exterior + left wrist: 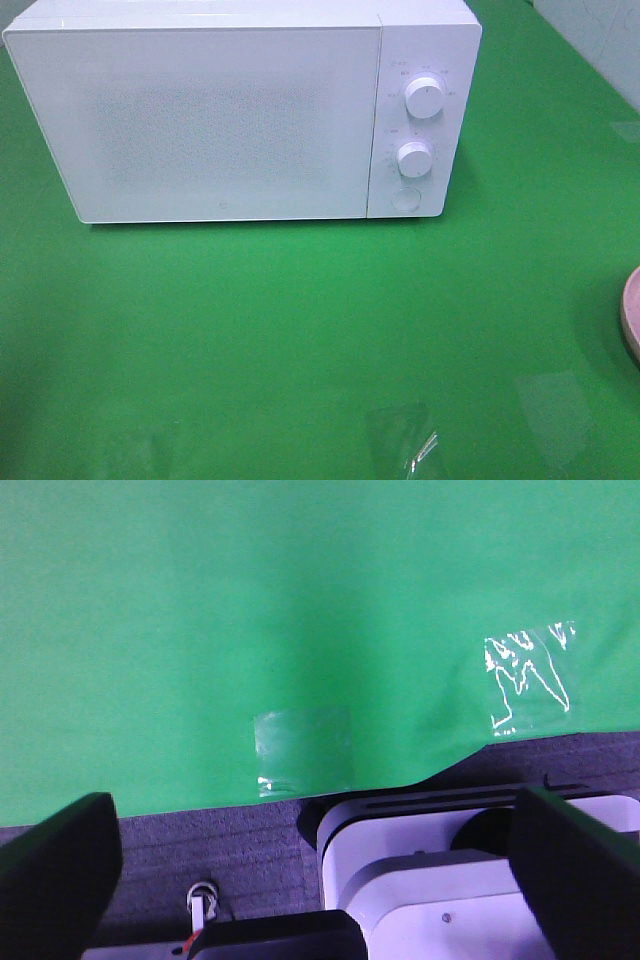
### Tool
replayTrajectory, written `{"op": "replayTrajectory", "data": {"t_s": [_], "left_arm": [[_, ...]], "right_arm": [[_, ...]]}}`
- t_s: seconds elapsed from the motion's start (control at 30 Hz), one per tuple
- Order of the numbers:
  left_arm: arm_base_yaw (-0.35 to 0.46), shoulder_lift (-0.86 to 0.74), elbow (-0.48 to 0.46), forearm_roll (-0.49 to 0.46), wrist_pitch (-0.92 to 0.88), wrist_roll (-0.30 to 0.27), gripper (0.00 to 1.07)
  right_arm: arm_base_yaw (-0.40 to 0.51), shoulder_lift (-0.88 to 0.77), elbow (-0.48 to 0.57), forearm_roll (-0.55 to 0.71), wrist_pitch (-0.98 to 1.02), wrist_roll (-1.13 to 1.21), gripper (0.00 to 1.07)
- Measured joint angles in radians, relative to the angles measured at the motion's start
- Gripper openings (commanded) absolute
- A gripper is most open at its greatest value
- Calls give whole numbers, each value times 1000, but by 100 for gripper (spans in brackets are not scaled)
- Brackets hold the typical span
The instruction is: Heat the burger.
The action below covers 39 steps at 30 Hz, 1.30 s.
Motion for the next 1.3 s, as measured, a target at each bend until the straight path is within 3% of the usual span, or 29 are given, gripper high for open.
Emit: {"op": "replayTrajectory", "data": {"t_s": [0.23, 0.57, 0.87, 0.93, 1.3], "left_arm": [[2, -260, 135, 2, -68, 38, 98], [2, -534, 147, 8, -87, 38, 98], [2, -670, 147, 8, -90, 38, 98], [2, -775, 147, 8, -90, 38, 98], [2, -813, 147, 14, -90, 38, 98]], "right_arm": [[0, 0, 0, 0, 0, 0, 75], [0, 0, 0, 0, 0, 0, 75], [0, 0, 0, 0, 0, 0, 75], [0, 0, 0, 0, 0, 0, 75], [0, 0, 0, 0, 0, 0, 75]]}}
